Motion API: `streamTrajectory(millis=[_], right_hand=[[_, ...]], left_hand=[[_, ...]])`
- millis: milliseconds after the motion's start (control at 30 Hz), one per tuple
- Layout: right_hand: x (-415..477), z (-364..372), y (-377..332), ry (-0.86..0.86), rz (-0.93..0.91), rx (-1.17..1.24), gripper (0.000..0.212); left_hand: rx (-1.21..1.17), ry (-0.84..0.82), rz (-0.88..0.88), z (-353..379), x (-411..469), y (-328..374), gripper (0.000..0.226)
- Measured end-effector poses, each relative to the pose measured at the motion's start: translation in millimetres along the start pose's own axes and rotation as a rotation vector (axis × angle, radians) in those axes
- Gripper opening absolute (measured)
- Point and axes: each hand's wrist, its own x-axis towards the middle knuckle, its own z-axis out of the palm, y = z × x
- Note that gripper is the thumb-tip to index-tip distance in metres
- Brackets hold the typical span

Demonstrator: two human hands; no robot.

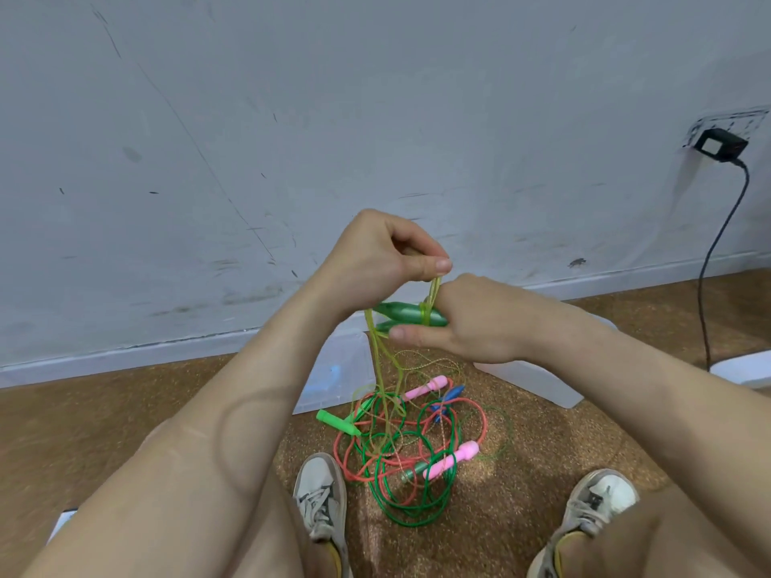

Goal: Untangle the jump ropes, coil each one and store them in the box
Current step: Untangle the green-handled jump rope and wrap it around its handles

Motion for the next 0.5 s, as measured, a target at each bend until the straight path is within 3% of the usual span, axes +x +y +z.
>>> streamTrajectory(millis=[200,367,500], right_hand=[[-8,-10,-2,0.066,-0.161,0.080,0.052],[-11,-21,10,0.251,-0.124,0.186,0.064],[-10,-19,13,0.373,-0.042,0.452,0.056]], left_hand=[[-0.104,-0.220,-0.107,-17,4,-12,0.013],[-0.310,-0.221,-0.156,-10,7,-20,0.021],[-0.366,-0.191,-0.158,4,9,-21,0.053]])
